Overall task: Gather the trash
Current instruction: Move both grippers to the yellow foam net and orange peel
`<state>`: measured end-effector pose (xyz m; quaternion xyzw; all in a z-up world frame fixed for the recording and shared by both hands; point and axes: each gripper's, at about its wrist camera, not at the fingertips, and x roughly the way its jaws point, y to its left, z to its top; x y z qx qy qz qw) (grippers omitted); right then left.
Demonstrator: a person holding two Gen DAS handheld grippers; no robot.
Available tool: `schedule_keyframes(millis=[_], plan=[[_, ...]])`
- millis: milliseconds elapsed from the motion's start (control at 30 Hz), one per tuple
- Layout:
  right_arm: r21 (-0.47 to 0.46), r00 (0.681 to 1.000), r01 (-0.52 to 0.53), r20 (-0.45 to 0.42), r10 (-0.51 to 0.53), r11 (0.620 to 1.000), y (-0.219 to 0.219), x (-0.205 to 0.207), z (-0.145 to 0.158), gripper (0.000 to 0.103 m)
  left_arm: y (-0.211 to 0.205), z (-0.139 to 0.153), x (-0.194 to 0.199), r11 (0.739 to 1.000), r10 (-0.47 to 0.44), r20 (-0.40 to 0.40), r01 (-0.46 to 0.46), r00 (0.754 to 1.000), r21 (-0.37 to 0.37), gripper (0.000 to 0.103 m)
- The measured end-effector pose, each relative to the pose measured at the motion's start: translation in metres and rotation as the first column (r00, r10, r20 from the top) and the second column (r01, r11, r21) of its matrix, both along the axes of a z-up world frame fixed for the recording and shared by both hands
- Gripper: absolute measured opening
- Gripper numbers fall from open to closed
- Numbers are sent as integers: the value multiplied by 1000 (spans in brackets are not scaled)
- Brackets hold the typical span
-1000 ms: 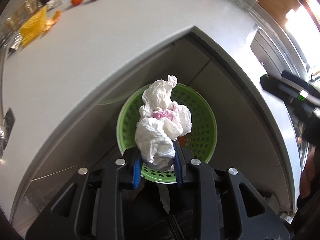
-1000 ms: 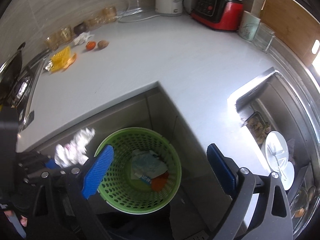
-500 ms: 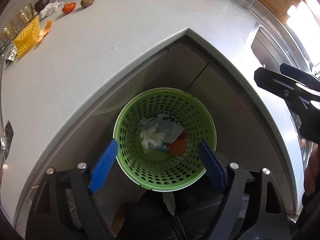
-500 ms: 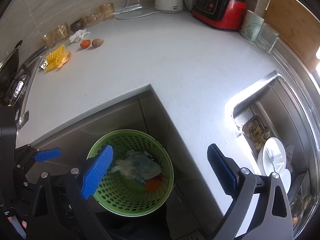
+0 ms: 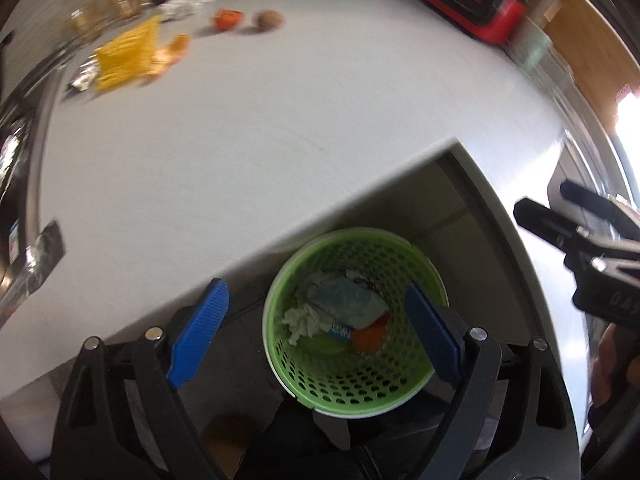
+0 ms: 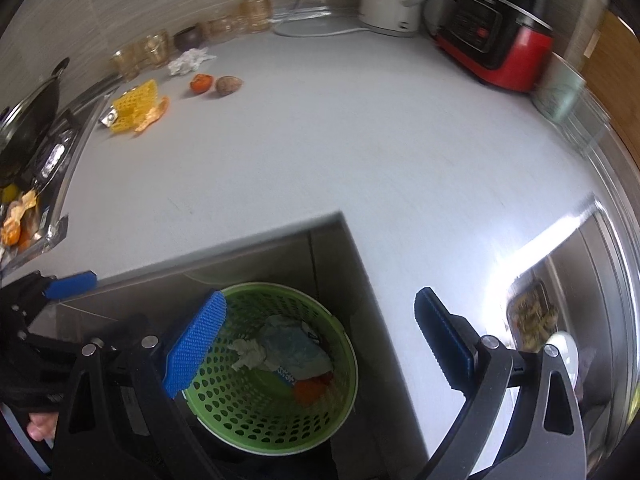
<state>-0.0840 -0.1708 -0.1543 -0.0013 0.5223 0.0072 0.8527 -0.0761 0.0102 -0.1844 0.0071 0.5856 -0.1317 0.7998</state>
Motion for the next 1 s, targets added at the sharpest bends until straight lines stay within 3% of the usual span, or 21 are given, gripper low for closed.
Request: schedule_keyframes(millis=[133,300,567,700,767,867,1000], plan=[[-1,997,-83,4,83,997,11,27,0,95,27,10,17,993,115,29,-115,993,15,86],[10,982,-187,17,187,982,28,63,3,95,64,14,38,965,261,41,-262,965,26,86],[40,932,-361,44,360,932,69,116,7,95,128,21,69,875,482,66,-484,874,11,86],[45,905,-424,63,421,904,91,139,8,95,144,29,88,853,517,99,-521,850,15,86],[38,896,-441,70,438,897,102,149,7,95,146,35,104,867,492,128,-497,861,13,86],[37,902,-430,66,427,902,112,162,3,95,140,40,128,915,391,167,-401,905,34,86],[49,921,-387,62,384,921,119,170,1,95,131,35,168,960,229,207,-256,951,113,86]])
